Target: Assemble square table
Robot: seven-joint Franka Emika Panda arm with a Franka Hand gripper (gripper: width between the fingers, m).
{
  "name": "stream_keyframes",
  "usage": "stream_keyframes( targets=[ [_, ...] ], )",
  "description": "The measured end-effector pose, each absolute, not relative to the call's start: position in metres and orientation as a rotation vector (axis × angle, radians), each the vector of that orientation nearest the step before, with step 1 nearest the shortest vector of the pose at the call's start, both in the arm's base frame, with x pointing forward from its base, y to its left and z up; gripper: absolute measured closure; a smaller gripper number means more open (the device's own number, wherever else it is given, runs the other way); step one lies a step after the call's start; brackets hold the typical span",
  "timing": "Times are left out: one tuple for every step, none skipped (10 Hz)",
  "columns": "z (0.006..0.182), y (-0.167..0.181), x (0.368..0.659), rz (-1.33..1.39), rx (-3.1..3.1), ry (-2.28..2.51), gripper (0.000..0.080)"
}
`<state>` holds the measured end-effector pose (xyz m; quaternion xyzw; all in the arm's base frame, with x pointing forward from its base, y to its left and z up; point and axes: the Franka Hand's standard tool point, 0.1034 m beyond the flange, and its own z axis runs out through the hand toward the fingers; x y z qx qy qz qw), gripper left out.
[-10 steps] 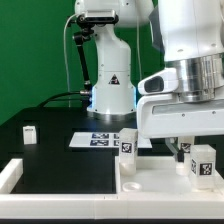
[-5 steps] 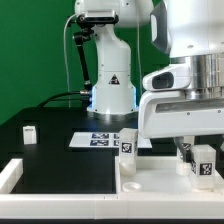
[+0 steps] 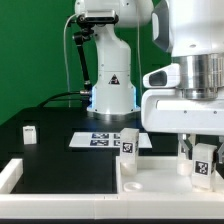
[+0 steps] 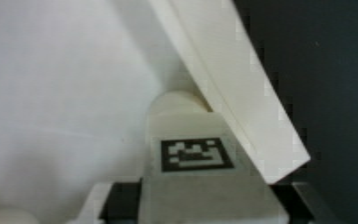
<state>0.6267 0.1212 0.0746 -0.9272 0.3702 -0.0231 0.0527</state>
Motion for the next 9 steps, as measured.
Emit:
stream_keyframes(
  targets=[
    [0.0719, 0.1196, 0.6273, -0.064, -2.680, 1.369, 0.0509],
    [0.0712, 0.1173, 0.6274, -0.061, -2.492, 1.596, 0.0509],
    [0.0717, 0.1163, 0.6245, -0.057, -2.316, 1.763, 0.0508],
    [0.0716, 0.1149, 0.6245, -0.041, -2.290, 1.793, 0.0508],
    [0.0709, 0.1164, 0.6240, -0.040, -2.291, 1.795, 0.0508],
    [0.0706, 0.1164, 0.6238, -0.051, -2.354, 1.715, 0.0439],
    [0.0699, 0.1174, 0.6228, -0.079, -2.533, 1.480, 0.0439],
    [0.0716, 0.1203, 0.6250, -0.089, -2.683, 1.237, 0.0233],
    [0.0725, 0.1189, 0.6276, -0.115, -2.771, 1.030, 0.0175]
  ],
)
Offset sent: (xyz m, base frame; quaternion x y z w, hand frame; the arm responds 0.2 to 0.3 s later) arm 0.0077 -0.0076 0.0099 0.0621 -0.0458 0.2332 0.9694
